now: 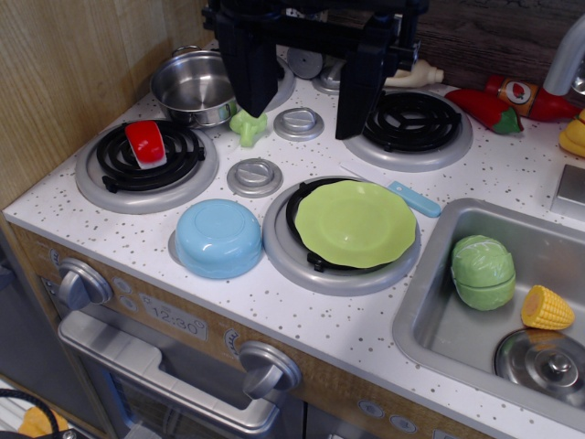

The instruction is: Put sushi on plate

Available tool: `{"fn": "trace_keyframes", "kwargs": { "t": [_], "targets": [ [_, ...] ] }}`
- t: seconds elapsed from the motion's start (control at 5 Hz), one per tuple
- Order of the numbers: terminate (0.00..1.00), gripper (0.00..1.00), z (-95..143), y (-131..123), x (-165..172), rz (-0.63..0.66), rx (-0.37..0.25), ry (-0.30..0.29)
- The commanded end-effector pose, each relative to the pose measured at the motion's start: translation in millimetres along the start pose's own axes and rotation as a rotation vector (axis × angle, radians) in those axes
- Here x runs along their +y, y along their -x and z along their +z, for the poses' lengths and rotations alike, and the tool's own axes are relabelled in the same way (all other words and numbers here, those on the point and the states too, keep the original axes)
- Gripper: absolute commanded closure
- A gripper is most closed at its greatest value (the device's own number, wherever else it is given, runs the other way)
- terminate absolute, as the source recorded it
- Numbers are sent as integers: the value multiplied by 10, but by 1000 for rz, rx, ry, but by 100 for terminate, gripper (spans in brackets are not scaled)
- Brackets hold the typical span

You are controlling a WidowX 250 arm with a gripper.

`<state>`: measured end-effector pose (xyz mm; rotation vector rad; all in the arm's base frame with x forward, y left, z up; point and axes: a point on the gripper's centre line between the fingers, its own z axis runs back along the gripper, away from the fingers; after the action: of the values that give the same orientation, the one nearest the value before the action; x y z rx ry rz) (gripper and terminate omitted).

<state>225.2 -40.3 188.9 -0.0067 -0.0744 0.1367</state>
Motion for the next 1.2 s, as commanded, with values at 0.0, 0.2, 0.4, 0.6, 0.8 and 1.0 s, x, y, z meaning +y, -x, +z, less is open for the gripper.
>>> {"fn": "trace_keyframes", "kwargs": {
  "t": [0.0,0.2,0.4,0.6,0.8,1.0],
  "targets": [
    [0,0,0,0,0,0,0,0],
    [0,0,-48,-202,269,103,-75,-114],
    [0,0,-117,-433,598,230,-124,-228],
    [0,0,-341,-681,1018,317,-160,-258],
    [0,0,-586,-834,1337,374,-219,-282],
    [0,0,-826,-982,1718,380,-302,-306]
  ]
}}
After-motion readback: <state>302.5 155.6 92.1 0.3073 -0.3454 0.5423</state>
